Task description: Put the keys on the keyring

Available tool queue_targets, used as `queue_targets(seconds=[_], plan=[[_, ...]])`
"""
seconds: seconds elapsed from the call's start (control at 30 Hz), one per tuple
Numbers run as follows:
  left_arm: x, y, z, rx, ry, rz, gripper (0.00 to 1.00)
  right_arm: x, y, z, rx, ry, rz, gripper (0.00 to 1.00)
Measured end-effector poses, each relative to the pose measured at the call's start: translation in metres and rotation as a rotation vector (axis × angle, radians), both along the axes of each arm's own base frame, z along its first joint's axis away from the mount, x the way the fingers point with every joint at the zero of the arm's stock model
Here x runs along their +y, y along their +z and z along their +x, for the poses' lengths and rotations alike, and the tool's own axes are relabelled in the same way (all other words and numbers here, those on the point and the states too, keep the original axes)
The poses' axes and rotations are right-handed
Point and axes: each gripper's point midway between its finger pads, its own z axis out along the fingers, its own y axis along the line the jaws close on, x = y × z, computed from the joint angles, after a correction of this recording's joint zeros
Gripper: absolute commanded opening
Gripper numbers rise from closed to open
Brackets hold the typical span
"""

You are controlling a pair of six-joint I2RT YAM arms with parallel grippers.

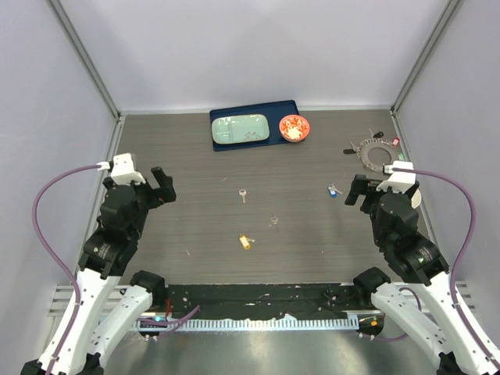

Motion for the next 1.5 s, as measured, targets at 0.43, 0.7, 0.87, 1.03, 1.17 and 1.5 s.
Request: queue_targets(seconds=[0.43,0.7,0.87,1.03,1.17,1.5], plan=[[0.009,-0.003,-0.008,-0.009,0.04,0.001,1.0,0.001,0.001,0.001,-0.012,-0.014,0.033,1.0],[0.006,-0.018,-0.023,0.004,0.02,-0.034,1.0,0.005,-0.025,0.047,0.152,-0.18,-0.031,1.0],[0.0,-0.029,-0.031,0.012,-0.016,-0.034,1.0,-0.005,-0.062,0.087,0.279,-0.312,-0.07,0.89],[-0.001,-0.024,-0.035,-0.015,-0.03,-0.041,1.0,-0.055,-0.112,0.113,0.394,-0.489,-0.017,0.66],[-0.003,-0.022,-0.037,-0.028,-0.039,-0.044,1.0,-0.083,-0.148,0.132,0.453,-0.566,0.024,0.56],[-0.003,-0.024,-0.038,-0.037,-0.046,-0.044,1.0,-0.111,-0.193,0.186,0.48,-0.561,0.143,0.35]])
